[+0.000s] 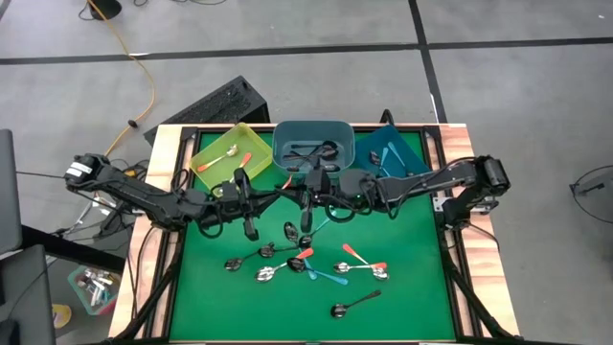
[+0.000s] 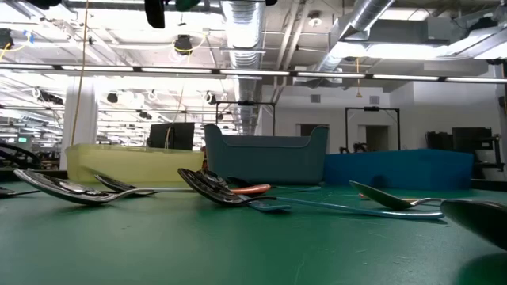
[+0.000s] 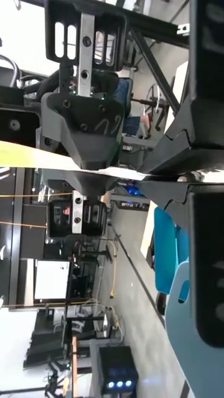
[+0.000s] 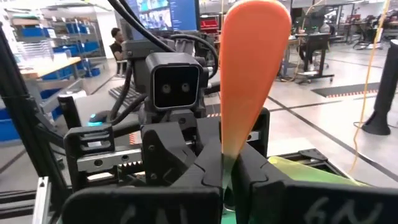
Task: Sort silverware by color (type)
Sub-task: Put the orange spoon into the yellow bin
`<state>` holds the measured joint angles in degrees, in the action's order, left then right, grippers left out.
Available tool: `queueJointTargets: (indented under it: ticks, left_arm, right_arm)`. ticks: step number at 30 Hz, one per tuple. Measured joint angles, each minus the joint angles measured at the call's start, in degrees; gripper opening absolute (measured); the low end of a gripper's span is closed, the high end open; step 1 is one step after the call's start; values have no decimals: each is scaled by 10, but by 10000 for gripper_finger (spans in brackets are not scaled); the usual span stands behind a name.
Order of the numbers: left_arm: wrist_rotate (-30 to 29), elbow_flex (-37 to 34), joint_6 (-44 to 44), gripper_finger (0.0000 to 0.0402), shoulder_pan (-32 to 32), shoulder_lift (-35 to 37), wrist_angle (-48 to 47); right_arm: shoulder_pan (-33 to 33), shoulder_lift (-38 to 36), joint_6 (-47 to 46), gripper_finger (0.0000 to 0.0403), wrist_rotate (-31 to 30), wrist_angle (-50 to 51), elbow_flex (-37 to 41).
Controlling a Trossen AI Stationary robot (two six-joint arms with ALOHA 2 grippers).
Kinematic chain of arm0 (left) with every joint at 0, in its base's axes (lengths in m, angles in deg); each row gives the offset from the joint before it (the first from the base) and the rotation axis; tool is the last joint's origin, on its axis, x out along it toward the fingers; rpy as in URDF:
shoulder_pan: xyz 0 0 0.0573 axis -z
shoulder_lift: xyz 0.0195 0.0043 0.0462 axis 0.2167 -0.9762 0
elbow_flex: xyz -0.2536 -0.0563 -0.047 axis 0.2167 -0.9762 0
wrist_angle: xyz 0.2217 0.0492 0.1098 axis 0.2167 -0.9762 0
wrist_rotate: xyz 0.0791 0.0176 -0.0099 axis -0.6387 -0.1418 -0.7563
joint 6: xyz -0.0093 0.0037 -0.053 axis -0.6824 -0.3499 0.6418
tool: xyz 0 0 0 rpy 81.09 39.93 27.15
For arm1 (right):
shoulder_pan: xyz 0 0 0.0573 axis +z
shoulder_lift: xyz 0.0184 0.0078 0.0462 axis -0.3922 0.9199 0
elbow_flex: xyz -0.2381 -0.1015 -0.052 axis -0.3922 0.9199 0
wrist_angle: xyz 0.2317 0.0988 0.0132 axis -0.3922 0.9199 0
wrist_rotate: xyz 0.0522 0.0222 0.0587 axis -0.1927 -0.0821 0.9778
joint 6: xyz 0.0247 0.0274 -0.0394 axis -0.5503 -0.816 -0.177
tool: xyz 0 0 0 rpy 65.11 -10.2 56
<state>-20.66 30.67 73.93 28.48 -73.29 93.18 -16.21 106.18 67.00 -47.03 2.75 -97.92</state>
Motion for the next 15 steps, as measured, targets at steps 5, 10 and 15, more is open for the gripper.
queueJointTargets:
  ticks: [5,10,15]
  left_arm:
    - [-2,0,4,0,0,0,0]
    - [-4,0,40,1,0,0,-10]
    - [-6,1,93,37,0,1,-43]
  right_arm:
    - [-2,0,0,17,-2,2,0]
    - [-2,0,-1,17,-4,5,0]
    - [-4,0,4,16,-17,12,0]
